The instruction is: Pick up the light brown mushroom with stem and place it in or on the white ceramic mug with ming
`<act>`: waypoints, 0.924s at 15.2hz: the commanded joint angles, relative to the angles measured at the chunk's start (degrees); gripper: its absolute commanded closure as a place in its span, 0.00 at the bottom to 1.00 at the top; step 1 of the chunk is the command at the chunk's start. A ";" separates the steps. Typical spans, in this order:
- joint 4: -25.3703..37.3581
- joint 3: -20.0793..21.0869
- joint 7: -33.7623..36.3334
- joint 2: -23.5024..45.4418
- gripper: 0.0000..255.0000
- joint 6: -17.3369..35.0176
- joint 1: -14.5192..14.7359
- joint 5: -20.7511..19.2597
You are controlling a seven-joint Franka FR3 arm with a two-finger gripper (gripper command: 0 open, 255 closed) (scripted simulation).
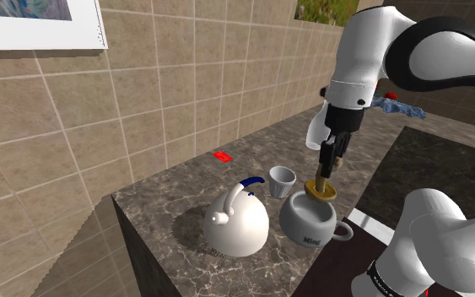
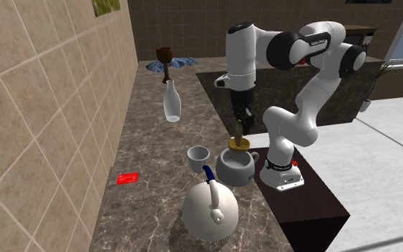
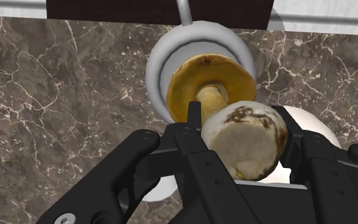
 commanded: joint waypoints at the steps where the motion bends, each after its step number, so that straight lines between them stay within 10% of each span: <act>1: 1.74 0.04 0.12 0.39 1.00 -1.35 0.05 0.05; 9: 11.45 -0.54 0.01 1.23 1.00 -10.23 0.01 -0.32; 14: 6.57 -0.58 -0.22 -0.29 1.00 -6.89 -0.12 -0.45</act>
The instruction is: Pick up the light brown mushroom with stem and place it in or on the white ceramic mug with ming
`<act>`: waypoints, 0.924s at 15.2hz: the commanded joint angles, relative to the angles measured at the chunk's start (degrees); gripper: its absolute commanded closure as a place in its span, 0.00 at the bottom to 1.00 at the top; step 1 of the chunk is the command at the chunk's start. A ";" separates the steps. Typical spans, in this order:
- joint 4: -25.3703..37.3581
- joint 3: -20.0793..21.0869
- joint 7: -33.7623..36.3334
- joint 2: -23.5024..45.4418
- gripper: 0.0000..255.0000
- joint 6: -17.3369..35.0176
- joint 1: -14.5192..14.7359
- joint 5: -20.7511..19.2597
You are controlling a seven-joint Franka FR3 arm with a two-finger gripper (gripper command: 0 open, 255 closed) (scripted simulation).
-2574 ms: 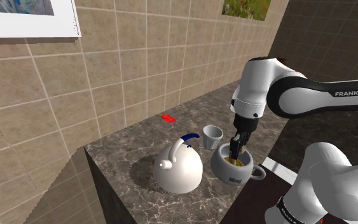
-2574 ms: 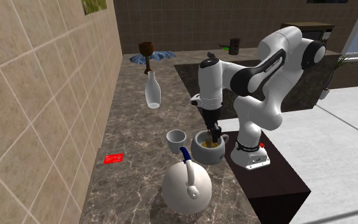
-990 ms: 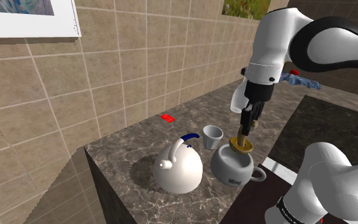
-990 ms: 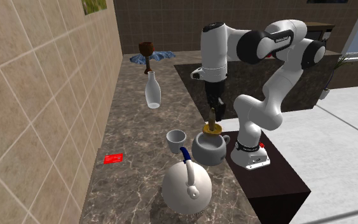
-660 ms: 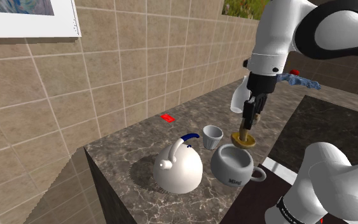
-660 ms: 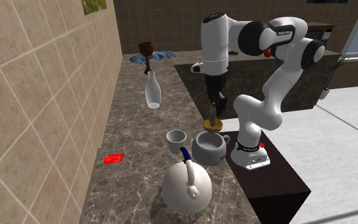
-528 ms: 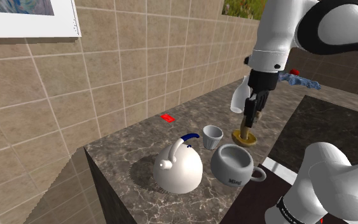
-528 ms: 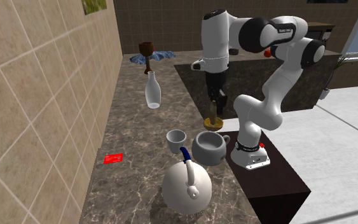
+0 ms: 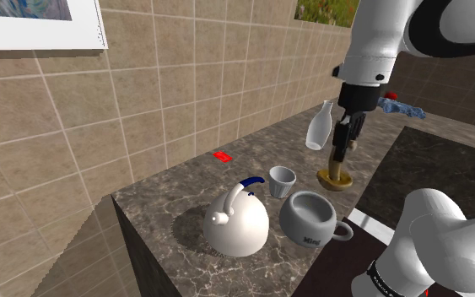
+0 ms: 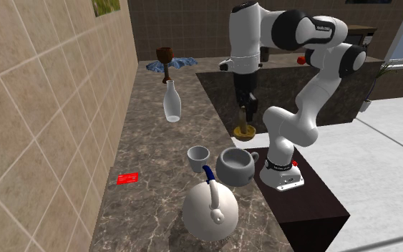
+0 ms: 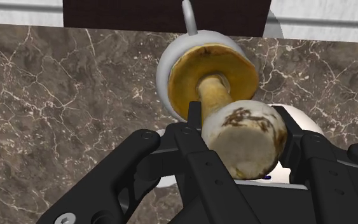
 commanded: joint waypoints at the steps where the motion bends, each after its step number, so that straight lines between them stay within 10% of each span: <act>1: -1.86 -0.04 -0.12 -0.51 1.00 1.37 -0.06 -0.07; 14: -13.48 -0.24 -0.73 -3.20 1.00 10.27 -0.37 -0.41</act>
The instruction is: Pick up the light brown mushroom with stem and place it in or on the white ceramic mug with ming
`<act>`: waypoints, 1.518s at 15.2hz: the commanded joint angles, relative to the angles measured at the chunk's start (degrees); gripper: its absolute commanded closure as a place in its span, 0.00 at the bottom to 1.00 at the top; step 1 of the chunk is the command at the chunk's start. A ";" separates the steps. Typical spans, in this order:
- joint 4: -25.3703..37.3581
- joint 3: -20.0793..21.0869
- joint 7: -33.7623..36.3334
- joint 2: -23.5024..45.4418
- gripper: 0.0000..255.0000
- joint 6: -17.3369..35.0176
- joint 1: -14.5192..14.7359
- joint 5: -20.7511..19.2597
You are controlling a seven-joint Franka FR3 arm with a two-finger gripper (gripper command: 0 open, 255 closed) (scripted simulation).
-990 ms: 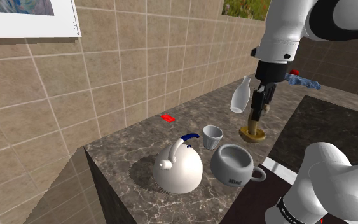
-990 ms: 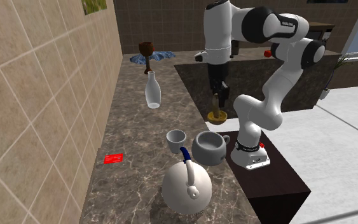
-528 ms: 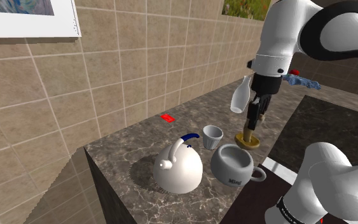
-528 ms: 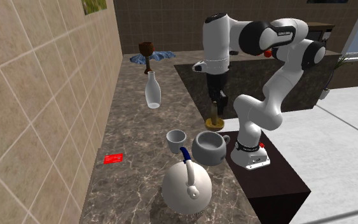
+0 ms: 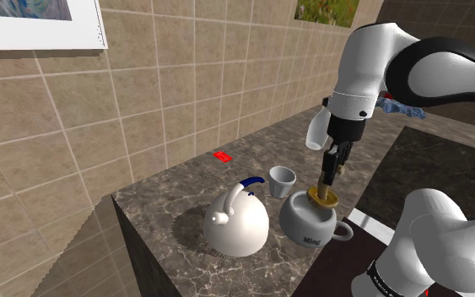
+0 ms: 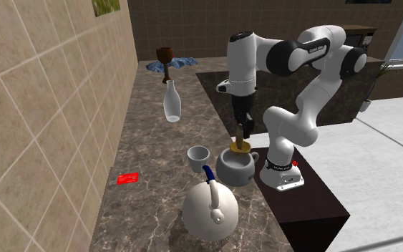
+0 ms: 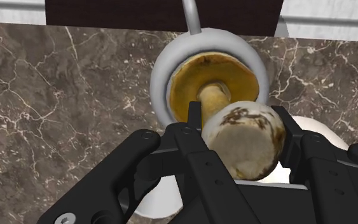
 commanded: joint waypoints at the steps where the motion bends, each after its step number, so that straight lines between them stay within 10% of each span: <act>1: -2.36 -0.05 -0.13 -0.41 1.00 1.98 -0.06 -0.06; 9: -2.36 -0.04 -0.13 -0.41 1.00 1.98 -0.06 -0.06; 10: -2.37 -0.04 -0.13 -0.41 0.00 1.98 -0.06 -0.06; 23: 6.33 -0.34 -0.19 2.20 0.00 -4.11 0.04 -0.18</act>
